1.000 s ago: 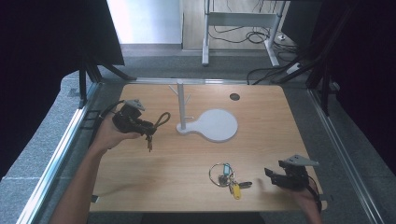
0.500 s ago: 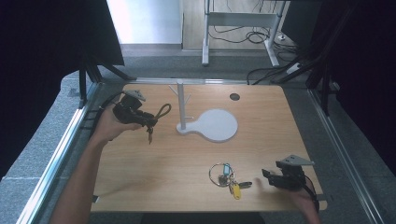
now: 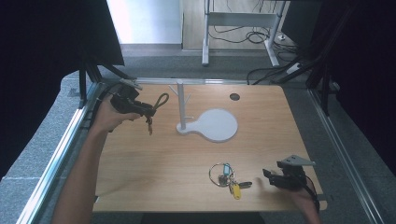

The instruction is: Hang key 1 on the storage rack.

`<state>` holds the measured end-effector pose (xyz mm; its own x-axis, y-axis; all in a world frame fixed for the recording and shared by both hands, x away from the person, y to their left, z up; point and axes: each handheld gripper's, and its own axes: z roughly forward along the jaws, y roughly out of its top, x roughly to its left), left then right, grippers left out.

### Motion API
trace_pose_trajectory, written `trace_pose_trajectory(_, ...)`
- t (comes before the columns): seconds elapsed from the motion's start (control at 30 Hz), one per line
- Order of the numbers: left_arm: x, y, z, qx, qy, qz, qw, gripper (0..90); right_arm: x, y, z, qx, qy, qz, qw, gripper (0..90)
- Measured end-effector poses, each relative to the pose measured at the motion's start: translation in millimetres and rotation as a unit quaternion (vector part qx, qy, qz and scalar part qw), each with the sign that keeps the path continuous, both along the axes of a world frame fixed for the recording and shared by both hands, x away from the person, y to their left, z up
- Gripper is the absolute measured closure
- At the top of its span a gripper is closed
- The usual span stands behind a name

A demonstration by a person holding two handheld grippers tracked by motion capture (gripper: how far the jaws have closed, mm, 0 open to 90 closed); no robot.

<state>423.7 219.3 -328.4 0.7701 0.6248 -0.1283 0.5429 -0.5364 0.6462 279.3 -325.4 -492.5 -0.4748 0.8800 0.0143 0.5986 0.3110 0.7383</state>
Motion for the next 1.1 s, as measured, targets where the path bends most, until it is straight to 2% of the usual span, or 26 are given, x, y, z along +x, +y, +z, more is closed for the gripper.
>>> trace_pose_trajectory(0.13, 6.2, -1.3, 2.3, 0.004, 0.004, 0.005, 1.0, 67.4, 0.3, 0.3, -0.8, -0.001, 0.002, 0.001, 1.0, 29.8)
trace_pose_trajectory(0.2, 10.4, -1.8, 4.4, 0.013, 0.005, 0.005, 0.9999, 67.4, 0.9, 0.9, -2.3, -0.003, 0.002, 0.002, 1.0, 29.8)
trace_pose_trajectory(0.4, 14.3, -1.0, 7.6, 0.013, 0.006, 0.008, 0.9999, 67.4, 1.0, 1.6, -3.0, -0.005, 0.004, 0.005, 1.0, 29.8)
trace_pose_trajectory(0.5, 15.3, 1.0, 8.7, 0.005, 0.005, 0.009, 0.9999, 67.4, 1.1, 1.9, -3.4, -0.006, 0.001, 0.005, 1.0, 29.8)
trace_pose_trajectory(0.83, 24.4, 8.0, 11.9, 0.003, 0.011, 0.023, 0.9997, 67.3, 1.6, 2.4, -4.2, -0.006, 0.003, 0.007, 0.9999, 29.8)
trace_pose_trajectory(1.1, 33.4, 6.2, 14.9, -0.002, 0.014, 0.026, 0.9996, 67.3, 2.0, 0.0, -4.0, -0.005, 0.003, 0.003, 1.0, 29.8)
